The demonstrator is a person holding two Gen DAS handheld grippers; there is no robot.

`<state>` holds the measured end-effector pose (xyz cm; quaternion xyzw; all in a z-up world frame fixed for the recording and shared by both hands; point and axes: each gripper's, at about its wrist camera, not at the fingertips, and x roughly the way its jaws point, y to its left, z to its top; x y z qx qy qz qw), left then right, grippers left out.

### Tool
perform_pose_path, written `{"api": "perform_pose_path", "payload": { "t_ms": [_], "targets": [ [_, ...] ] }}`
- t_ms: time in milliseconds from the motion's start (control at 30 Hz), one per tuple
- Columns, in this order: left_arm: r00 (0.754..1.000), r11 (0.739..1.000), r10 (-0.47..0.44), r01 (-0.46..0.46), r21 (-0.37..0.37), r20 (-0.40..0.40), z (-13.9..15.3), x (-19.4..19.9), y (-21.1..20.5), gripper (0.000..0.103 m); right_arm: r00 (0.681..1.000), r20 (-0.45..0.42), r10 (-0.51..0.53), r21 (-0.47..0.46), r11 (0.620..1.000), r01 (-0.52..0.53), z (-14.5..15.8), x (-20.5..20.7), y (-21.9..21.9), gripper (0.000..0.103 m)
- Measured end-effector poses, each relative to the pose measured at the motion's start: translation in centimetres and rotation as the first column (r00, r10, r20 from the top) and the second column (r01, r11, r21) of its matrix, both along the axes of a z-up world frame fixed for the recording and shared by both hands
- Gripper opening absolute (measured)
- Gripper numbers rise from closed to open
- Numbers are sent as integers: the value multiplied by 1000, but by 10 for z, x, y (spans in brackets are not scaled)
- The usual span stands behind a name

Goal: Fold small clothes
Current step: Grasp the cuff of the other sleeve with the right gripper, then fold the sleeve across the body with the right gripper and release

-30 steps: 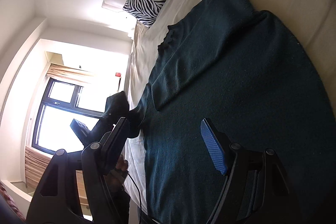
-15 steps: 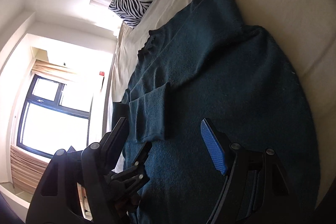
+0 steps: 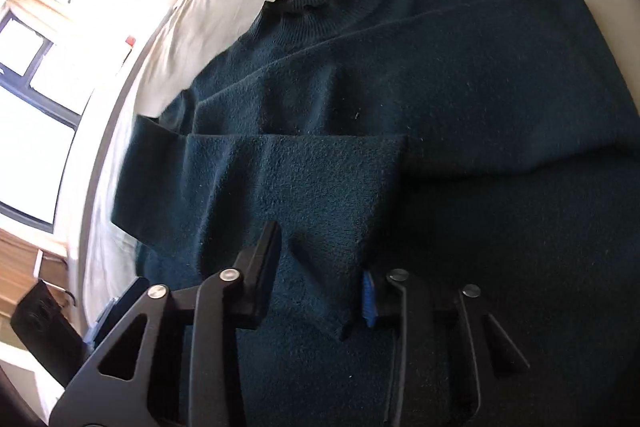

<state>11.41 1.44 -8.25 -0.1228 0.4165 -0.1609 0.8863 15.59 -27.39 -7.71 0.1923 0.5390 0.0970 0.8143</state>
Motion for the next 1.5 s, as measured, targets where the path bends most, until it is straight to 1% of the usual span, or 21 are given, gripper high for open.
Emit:
{"api": "perform_pose_path", "payload": {
  "t_ms": [33,67,200,267,333,433,500,533,667,733,800,900,967,1033,1133,1233,1333,1367,1400,1433,1500],
  "targets": [
    [1000,1000,5,-5,-17,-4,0,-2,5,69,1000,9,11,7,1000,-11,4,2,1,7],
    [1000,999,11,-11,-35,0,1,-3,9,69,1000,29,12,3,1000,-12,11,2,1,7],
    [998,992,55,-54,-116,12,7,-11,31,69,991,135,14,-73,997,-4,46,2,-5,7],
    [997,986,79,-76,-146,12,9,-9,40,69,985,174,-2,-78,997,16,61,6,-16,7],
    [996,983,90,-87,-163,9,11,-7,46,67,982,187,-19,-72,997,33,70,12,-28,7],
    [995,978,101,-98,-185,3,14,-5,53,63,982,184,-33,-78,996,48,76,24,-44,7],
    [994,973,111,-109,-205,-4,14,-3,59,62,983,178,-36,-94,994,53,74,31,-53,7],
    [993,970,116,-115,-213,-8,13,0,61,59,985,171,-39,-100,993,57,71,35,-58,7],
    [990,963,139,-139,-230,-18,16,7,71,55,991,127,-52,-108,992,66,54,46,-72,7],
    [989,963,147,-145,-227,-8,19,14,73,55,989,146,-26,-129,991,45,56,40,-67,7],
    [988,964,151,-147,-220,2,21,16,73,55,981,189,33,-138,990,-7,60,36,-50,7],
    [989,968,149,-149,-203,-15,12,21,69,55,952,259,166,-231,967,-106,81,27,-10,7],
    [987,969,155,-158,-190,-31,3,21,67,55,918,314,244,-278,948,-156,102,21,15,7],
    [985,967,165,-172,-186,-53,-7,21,67,55,878,375,297,-297,936,-190,128,16,35,7],
    [983,968,175,-182,-170,-56,-18,21,67,55,831,449,328,-299,932,-206,167,17,57,7],
    [982,967,182,-188,-169,-52,-20,22,67,55,789,514,337,-294,933,-207,206,19,72,7],
    [982,967,186,-191,-169,-46,-21,20,67,55,754,566,335,-295,936,-194,233,22,78,7],
    [981,966,188,-193,-171,-45,-21,19,68,55,754,568,331,-295,936,-189,236,22,78,7],
    [981,966,190,-195,-171,-45,-21,18,68,55,764,560,321,-291,939,-182,234,26,75,7],
    [980,965,193,-198,-174,-46,-22,18,69,55,779,547,308,-285,943,-173,231,29,70,7],
    [980,964,195,-200,-175,-45,-22,16,69,55,823,503,265,-274,952,-139,207,37,53,7]
  ]
}}
